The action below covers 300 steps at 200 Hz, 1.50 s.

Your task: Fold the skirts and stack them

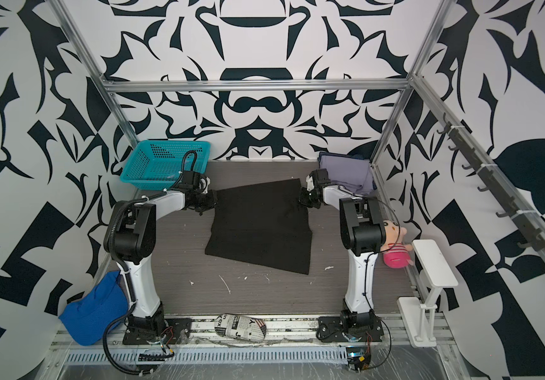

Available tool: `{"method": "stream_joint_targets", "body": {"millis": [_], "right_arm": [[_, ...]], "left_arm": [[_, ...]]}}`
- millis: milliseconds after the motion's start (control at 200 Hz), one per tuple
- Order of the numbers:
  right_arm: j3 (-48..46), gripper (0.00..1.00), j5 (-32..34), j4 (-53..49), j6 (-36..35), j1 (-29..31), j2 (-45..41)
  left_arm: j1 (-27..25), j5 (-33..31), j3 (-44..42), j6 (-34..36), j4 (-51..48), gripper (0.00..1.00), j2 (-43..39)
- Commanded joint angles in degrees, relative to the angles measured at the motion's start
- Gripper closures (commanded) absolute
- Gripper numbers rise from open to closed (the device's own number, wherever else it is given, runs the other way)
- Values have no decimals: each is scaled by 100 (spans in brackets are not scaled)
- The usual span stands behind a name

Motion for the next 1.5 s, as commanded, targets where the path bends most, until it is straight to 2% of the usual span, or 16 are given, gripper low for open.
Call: {"method": "stream_joint_targets", "body": {"millis": [0,230,400,475,495,560,645,675,730,785,835,855,1015,1225,1350,1495], "right_arm": [[277,100,-181,158,37,-39,-260],[494,100,-204,310,162,-175,-493],[806,100,-243,278,208,-301,-376],[823,99,-304,164,216,-338,-388],[757,96,-311,195,224,-346,-429],[405,76,-190,440,276,-357,-686],[142,77,-150,505,285,-418,-881],[99,73,-139,415,344,-451,-926],[-79,58,-186,315,444,-475,-1072],[-500,54,-195,439,548,-457,-1353],[-1032,41,-277,764,697,-408,-1719],[-1247,39,-263,814,711,-384,-1885],[-2843,38,29,651,657,-287,-3388],[-4397,38,-168,-438,743,-226,-5091],[-4938,37,-234,-973,900,-177,-5778],[-5177,31,-76,-1389,850,-172,-6088]], "left_arm": [[75,78,351,-58,-136,100,-310],[208,34,719,-55,-402,100,-140],[218,58,551,-134,-358,64,-266],[213,23,186,-189,-318,62,-577],[210,-29,45,-193,-298,61,-695],[200,-112,-515,-234,-139,51,-1147],[200,-149,-1211,-341,12,51,-1726],[191,-192,-1407,-393,47,50,-1907],[172,-140,-1753,-467,135,44,-2188],[99,-143,-2039,-512,126,43,-2424],[-39,-188,-2288,-513,123,41,-2671],[-108,-230,-2392,-506,114,39,-2767],[-507,-619,-3279,-739,-128,37,-3615],[-753,-408,-4346,-1282,48,44,-4555],[-1224,-490,-4661,-1376,535,44,-4523],[-1262,-564,-4681,-1350,831,43,-3955]]}}
